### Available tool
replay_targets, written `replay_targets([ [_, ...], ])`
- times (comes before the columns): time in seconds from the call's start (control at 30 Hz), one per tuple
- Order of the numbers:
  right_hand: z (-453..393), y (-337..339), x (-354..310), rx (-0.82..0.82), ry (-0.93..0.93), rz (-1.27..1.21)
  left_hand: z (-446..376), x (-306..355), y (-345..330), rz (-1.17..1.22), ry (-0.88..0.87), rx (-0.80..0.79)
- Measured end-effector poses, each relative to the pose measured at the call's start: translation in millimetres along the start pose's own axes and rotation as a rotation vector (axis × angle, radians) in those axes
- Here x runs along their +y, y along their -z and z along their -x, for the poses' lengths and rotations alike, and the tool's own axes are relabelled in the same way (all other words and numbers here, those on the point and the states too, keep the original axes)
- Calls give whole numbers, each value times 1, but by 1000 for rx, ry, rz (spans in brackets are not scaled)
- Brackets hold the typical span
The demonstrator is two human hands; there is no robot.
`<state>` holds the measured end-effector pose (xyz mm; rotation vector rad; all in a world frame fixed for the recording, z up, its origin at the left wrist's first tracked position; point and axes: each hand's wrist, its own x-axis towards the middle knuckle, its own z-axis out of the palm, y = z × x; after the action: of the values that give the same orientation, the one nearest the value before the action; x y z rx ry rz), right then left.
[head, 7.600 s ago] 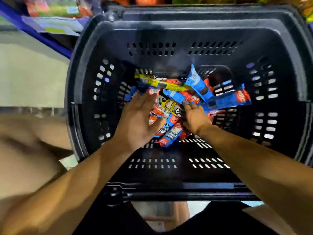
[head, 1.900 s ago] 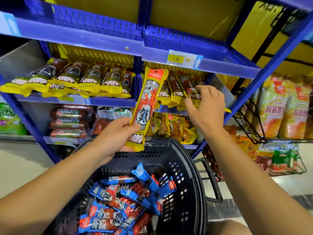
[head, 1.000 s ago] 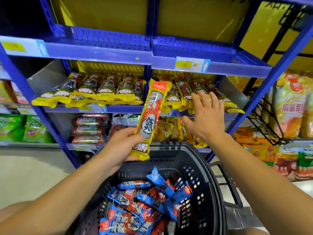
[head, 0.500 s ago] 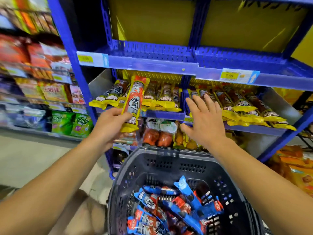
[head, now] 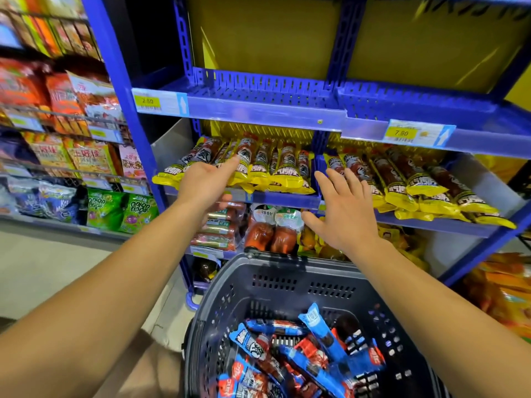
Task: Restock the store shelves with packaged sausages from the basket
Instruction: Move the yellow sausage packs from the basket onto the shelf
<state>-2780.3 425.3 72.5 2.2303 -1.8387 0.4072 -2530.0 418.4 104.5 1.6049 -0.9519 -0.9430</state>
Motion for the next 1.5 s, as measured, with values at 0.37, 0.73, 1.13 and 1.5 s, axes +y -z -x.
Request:
replay_targets([
  [0.37, 1, -9, 5, -38, 4, 17, 12, -24, 2, -1085, -851, 35],
  [0.73, 2, -24, 5, -77, 1, 137, -14, -19, -13, -1176, -794, 30],
  [1.13, 14, -6, 3, -54, 14, 88, 19, -21, -6, -1079, -861, 1],
  [1.5, 137, -43, 12, -181, 96, -99, 110, -138, -33, -1023, -788, -368],
])
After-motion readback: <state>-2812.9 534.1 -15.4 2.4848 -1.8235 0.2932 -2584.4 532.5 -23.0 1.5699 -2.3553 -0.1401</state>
